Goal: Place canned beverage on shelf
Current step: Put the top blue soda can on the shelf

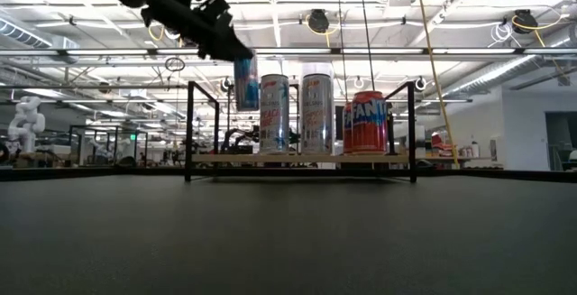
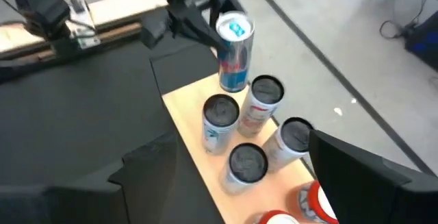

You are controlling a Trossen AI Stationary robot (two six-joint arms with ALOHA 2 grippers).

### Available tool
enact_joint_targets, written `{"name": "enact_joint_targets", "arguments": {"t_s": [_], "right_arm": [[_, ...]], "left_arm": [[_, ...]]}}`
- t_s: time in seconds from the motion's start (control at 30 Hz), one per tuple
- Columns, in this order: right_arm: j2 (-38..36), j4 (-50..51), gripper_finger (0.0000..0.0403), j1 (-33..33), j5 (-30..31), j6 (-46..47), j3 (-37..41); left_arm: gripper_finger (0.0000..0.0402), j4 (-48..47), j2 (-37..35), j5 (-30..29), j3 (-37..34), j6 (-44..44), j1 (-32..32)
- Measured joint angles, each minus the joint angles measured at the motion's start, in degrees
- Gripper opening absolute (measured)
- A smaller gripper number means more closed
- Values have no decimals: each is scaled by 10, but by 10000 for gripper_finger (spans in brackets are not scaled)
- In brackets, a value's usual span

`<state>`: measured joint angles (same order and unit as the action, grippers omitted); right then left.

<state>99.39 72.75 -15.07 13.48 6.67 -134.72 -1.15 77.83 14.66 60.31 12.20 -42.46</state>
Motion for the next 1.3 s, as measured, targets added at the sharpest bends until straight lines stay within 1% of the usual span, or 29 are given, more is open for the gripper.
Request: {"name": "enact_joint_targets", "arguments": {"t_s": [0.13,0.23,0.3,0.4,0.67,1.0,1.13,1.3], "right_arm": [[-20,6,312,-4,3,2,0],[-25,5,312,-9,4,2,0],[-27,4,312,-14,4,1,0],[-26,6,312,-22,3,-3,0],[-24,4,312,-31,1,-14,0],[-24,4,312,-33,0,-20,0],[-24,4,312,-36,0,-22,0],[-24,4,312,-37,0,-24,0]], "left_arm": [[209,-14,16,6,0,7,-18],[209,0,24,31,-7,10,-28],[209,7,33,39,-16,22,-30],[209,-10,48,44,-22,37,-29],[209,-12,72,46,-21,67,-29],[209,-9,111,46,-21,68,-29],[210,-2,116,45,-21,68,-29],[210,-1,116,31,-21,78,-30]]}}
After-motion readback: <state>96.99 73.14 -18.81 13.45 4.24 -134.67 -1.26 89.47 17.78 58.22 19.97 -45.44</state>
